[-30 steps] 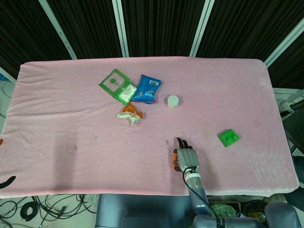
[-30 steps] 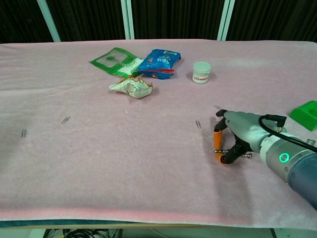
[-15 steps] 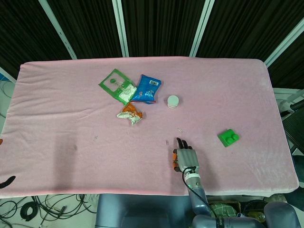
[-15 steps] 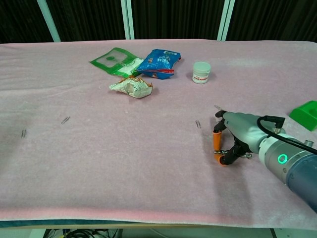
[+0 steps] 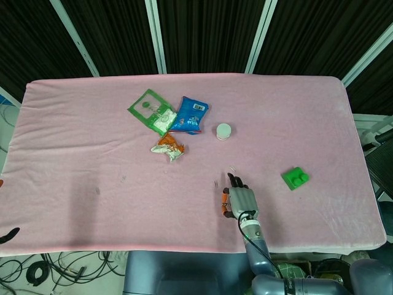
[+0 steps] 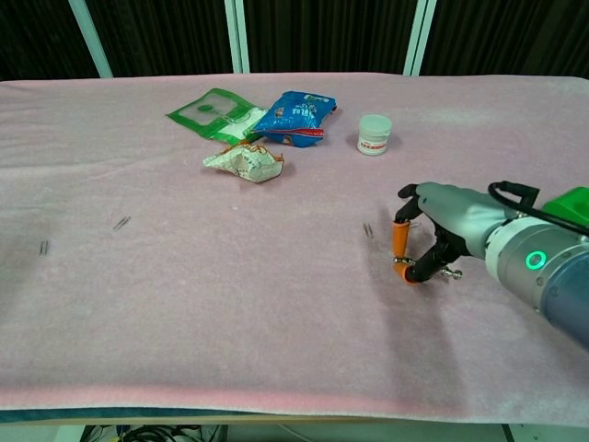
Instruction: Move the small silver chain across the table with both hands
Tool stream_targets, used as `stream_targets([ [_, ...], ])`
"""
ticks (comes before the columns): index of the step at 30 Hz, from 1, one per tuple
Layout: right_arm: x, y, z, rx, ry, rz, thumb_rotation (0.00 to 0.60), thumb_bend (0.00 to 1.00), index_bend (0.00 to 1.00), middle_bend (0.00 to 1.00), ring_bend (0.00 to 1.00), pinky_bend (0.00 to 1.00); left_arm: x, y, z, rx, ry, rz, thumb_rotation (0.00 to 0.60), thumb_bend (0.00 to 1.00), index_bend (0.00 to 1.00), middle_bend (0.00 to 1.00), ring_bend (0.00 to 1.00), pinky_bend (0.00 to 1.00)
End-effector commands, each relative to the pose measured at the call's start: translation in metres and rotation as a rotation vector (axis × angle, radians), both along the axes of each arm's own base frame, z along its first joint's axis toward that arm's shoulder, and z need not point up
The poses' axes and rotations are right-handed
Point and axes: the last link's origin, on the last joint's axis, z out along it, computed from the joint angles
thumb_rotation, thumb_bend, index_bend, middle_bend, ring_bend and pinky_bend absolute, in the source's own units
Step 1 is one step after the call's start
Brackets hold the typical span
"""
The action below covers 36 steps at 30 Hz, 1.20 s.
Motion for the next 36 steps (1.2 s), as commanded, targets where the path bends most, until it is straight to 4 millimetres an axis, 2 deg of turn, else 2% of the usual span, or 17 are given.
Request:
stream_targets([
  [1,0.006,-0.005,0.013,-0.006,-0.023,-0.003,0.600,0.33,0.59,0.00,0.04,0.23,0.000,0.000,0.000,-0.002,0.000,0.000,0.600,0.07,0.06,0.03,0.00,0.00],
  [9,0.020,-0.015,0.029,-0.011,-0.106,-0.002,0.600,0.33,0.60,0.00,0.04,0.23,0.001,0.000,-0.001,-0.001,0.002,0.000,0.600,0.07,0.06,0.03,0.00,0.00],
  [16,0.032,-0.037,0.034,-0.009,-0.302,-0.056,0.600,0.33,0.60,0.00,0.04,0.23,0.000,0.000,-0.001,0.002,0.003,0.002,0.600,0.07,0.06,0.03,0.00,0.00],
  [23,0.034,-0.057,0.025,-0.020,-0.350,-0.074,0.600,0.35,0.60,0.00,0.04,0.23,0.000,0.001,-0.001,-0.001,0.004,0.003,0.600,0.07,0.06,0.03,0.00,0.00],
  [36,0.036,-0.075,-0.005,-0.017,-0.394,-0.091,0.600,0.35,0.60,0.00,0.04,0.23,-0.001,0.003,-0.002,0.000,0.009,0.011,0.600,0.07,0.06,0.03,0.00,0.00],
])
